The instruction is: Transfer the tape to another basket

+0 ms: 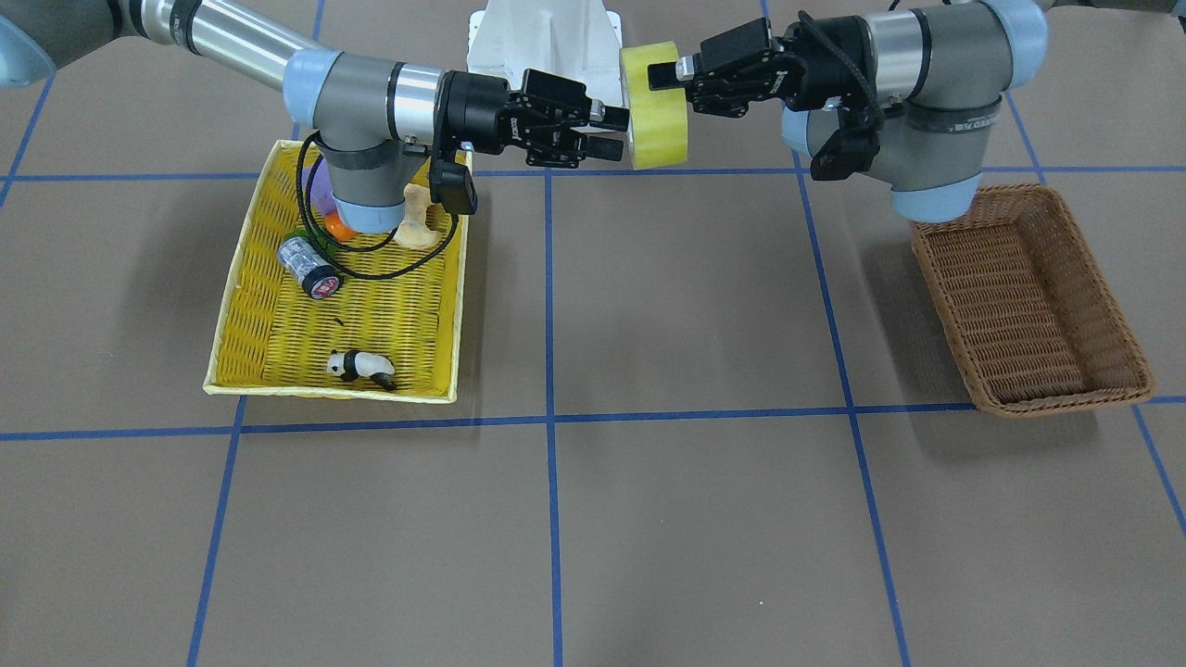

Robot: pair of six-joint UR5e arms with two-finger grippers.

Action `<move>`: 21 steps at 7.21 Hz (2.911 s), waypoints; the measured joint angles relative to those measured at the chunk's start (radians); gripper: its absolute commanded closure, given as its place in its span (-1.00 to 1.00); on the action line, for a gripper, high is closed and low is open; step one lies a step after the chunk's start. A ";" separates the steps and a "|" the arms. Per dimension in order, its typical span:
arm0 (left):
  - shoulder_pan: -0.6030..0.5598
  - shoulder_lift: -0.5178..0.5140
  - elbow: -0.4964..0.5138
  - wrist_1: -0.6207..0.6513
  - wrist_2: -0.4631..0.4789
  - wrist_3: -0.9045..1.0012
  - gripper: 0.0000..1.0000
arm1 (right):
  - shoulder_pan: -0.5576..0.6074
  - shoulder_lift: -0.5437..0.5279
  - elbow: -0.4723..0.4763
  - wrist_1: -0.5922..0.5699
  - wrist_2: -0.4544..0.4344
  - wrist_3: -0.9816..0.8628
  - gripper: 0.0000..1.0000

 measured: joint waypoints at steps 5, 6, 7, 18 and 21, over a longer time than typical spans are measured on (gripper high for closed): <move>-0.043 0.057 -0.014 -0.023 0.008 0.010 0.96 | 0.044 -0.091 0.003 0.085 -0.003 -0.029 -1.00; -0.087 0.107 -0.024 -0.022 0.013 0.026 0.97 | 0.061 -0.109 0.002 0.082 -0.001 -0.090 -1.00; -0.138 0.168 -0.034 -0.016 0.013 0.069 0.96 | 0.079 -0.120 0.002 0.063 0.002 -0.165 -1.00; -0.373 0.632 -0.055 0.552 0.000 1.219 0.98 | 0.330 -0.405 0.348 -0.853 0.153 -1.044 -0.98; -0.376 0.643 -0.142 0.865 -0.038 1.381 0.98 | 0.475 -0.415 0.366 -1.097 0.306 -1.253 -0.99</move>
